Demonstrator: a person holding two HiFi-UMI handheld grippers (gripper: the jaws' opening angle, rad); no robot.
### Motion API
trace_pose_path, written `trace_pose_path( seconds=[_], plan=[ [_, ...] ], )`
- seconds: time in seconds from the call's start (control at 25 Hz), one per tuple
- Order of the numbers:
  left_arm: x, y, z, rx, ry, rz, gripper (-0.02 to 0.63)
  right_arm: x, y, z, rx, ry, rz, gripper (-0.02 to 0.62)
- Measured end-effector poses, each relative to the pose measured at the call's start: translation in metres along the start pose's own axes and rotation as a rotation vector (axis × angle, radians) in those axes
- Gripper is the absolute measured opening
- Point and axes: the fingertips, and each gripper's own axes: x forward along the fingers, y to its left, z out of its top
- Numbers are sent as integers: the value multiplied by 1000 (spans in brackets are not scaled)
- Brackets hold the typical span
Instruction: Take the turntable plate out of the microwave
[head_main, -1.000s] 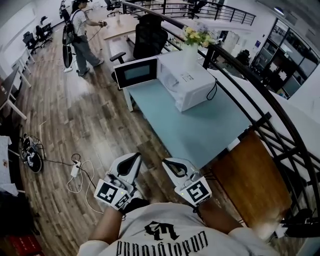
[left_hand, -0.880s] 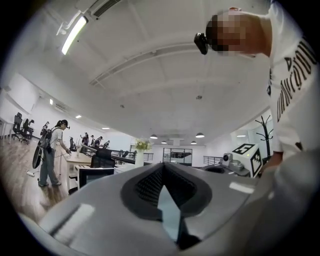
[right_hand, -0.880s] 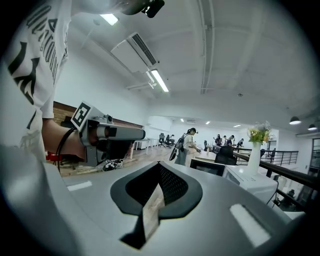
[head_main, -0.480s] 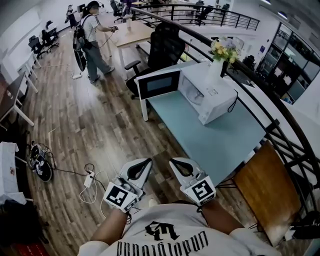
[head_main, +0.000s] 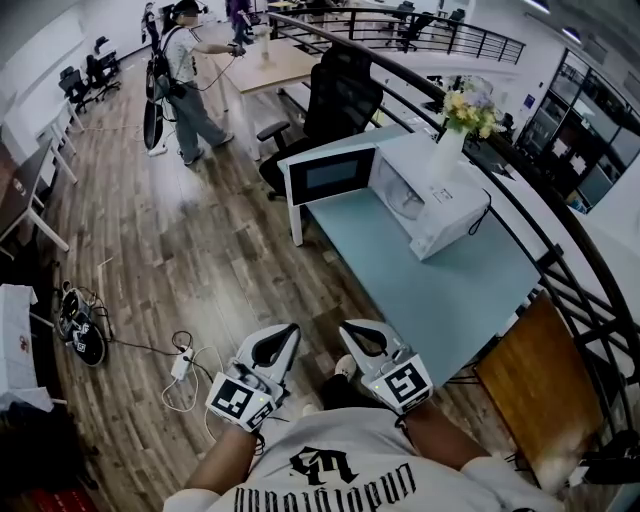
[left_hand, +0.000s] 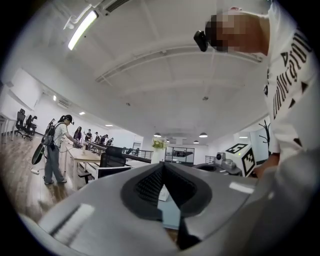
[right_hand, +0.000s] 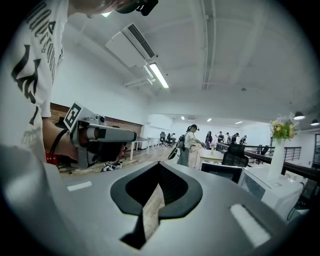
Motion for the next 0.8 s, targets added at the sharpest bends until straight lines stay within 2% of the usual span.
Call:
trace_pose_path(
  seconds=[0.4,0.8],
  plan=[
    [40,64,-18,-50,21,67,49,52,-57,-13,22,10,25,2],
    [154,94,-21,-52,36,13,49,73,-166,-28,61,11,-25,2]
  ],
)
